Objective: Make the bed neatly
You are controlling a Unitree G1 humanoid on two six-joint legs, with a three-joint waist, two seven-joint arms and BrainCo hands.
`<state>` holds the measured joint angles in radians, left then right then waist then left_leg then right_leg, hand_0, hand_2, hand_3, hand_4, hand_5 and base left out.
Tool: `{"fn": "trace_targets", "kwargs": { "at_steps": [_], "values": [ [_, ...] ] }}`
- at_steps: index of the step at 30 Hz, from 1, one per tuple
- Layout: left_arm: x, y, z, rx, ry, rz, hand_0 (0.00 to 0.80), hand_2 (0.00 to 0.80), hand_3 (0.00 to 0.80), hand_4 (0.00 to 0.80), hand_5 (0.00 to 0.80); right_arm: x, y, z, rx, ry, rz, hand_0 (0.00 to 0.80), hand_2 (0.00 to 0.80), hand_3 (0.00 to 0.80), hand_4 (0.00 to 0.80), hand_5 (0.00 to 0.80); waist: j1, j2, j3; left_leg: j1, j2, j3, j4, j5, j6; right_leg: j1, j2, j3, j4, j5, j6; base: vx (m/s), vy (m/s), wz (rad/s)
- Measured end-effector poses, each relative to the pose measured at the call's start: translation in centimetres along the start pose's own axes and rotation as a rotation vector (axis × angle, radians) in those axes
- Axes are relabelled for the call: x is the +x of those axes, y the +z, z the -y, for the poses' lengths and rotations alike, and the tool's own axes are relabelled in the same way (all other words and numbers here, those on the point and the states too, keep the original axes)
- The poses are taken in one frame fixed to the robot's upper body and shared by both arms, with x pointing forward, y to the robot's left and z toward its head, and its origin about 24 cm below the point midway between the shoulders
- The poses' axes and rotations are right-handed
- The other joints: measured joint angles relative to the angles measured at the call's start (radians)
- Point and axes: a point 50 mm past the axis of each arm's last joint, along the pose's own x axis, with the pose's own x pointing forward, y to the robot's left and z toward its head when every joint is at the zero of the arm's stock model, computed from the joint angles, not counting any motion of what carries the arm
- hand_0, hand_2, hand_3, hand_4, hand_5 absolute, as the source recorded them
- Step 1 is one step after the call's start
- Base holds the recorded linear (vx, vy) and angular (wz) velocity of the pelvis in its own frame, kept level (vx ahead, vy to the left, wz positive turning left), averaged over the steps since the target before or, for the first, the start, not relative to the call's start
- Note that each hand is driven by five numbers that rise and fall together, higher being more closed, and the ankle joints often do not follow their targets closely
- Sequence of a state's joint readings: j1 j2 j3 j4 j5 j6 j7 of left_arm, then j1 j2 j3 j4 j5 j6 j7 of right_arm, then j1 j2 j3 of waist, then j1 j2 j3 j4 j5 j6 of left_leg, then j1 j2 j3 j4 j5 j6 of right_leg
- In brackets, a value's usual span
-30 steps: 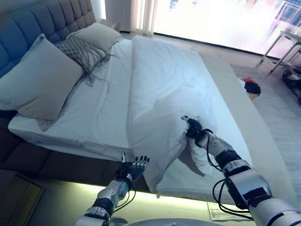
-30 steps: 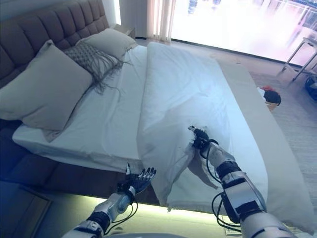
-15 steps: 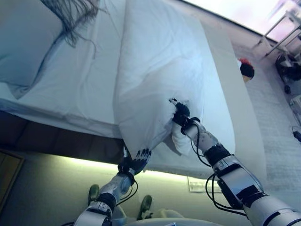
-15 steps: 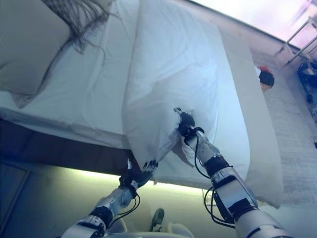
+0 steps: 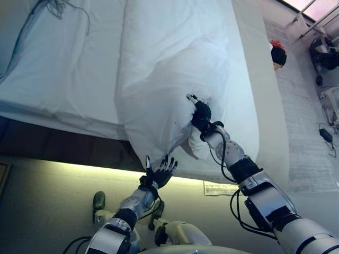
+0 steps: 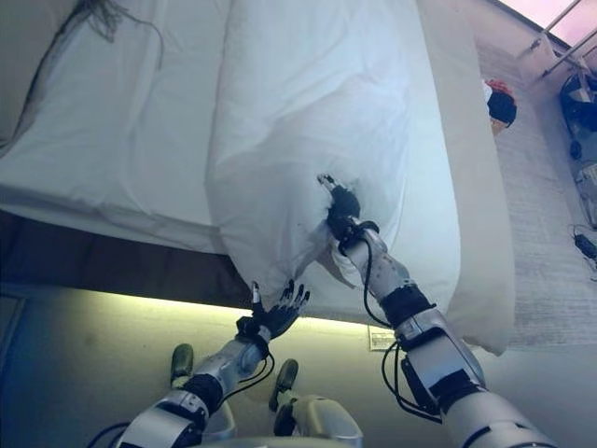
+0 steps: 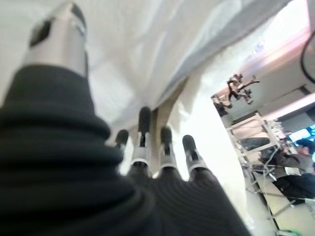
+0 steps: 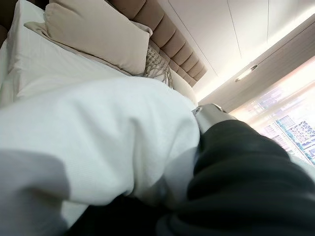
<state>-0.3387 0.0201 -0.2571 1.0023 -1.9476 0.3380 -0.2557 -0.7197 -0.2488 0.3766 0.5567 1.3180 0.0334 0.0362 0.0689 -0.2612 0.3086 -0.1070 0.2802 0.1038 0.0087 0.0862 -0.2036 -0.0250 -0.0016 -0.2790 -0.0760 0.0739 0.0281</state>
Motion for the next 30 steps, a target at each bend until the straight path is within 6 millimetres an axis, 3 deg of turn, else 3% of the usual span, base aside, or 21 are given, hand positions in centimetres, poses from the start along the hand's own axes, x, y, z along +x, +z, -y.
{"fn": "trace_targets", "kwargs": {
  "at_steps": [6, 15, 20, 25, 30],
  "values": [
    [1.4, -1.6, 1.5, 0.046, -0.013, -0.052, 0.0, 0.0, 0.0, 0.0, 0.0, 0.1, -0.2, -0.7, -0.01, 0.031, -0.007, 0.8, 0.8, 0.8, 0.8, 0.8, -0.006, 0.004, 0.008, -0.011, 0.004, 0.002, 0.004, -0.001, -0.001, -0.012, 0.003, 0.008, 0.001, 0.002, -0.003, -0.013, -0.023, -0.03],
    [1.7, -2.3, 0.9, 0.075, 0.042, -0.046, 0.0, 0.0, 0.0, 0.0, 0.0, 0.5, 0.4, -1.9, -0.021, 0.07, 0.015, 0.8, 0.8, 0.8, 0.8, 0.8, -0.007, 0.005, 0.047, -0.037, 0.004, -0.009, 0.015, -0.001, -0.002, -0.028, 0.003, 0.0, 0.002, 0.004, -0.006, -0.028, -0.011, 0.02],
    [1.8, -2.5, 1.4, 0.082, -0.031, -0.057, 0.0, 0.0, 0.0, 0.0, 0.0, 0.5, 0.5, -2.1, -0.019, 0.077, 0.016, 0.8, 0.8, 0.8, 0.8, 0.8, -0.009, 0.01, 0.05, -0.045, 0.003, -0.009, 0.018, -0.001, -0.002, -0.036, 0.002, 0.0, 0.003, 0.004, -0.006, -0.009, 0.027, 0.0],
    [2.4, -2.0, 3.6, 0.096, -0.167, -0.012, 0.0, 0.0, 0.0, 0.0, 0.0, 0.6, 0.5, -2.2, -0.021, 0.089, 0.01, 0.8, 0.8, 0.8, 0.8, 0.8, -0.028, 0.021, 0.059, -0.043, -0.002, -0.008, 0.022, -0.002, -0.001, -0.037, -0.003, 0.004, 0.011, 0.004, -0.006, 0.005, 0.094, 0.0],
    [2.7, 0.0, 6.7, 0.058, -0.335, 0.121, 0.0, 0.0, 0.0, 0.0, 0.0, 0.5, 0.7, -2.0, -0.024, 0.092, 0.0, 0.8, 0.8, 0.8, 0.8, 0.8, -0.029, 0.042, 0.073, -0.042, 0.0, -0.008, 0.031, -0.001, -0.001, -0.036, -0.003, 0.007, 0.019, 0.004, -0.006, 0.024, 0.034, -0.02]
  ]
}}
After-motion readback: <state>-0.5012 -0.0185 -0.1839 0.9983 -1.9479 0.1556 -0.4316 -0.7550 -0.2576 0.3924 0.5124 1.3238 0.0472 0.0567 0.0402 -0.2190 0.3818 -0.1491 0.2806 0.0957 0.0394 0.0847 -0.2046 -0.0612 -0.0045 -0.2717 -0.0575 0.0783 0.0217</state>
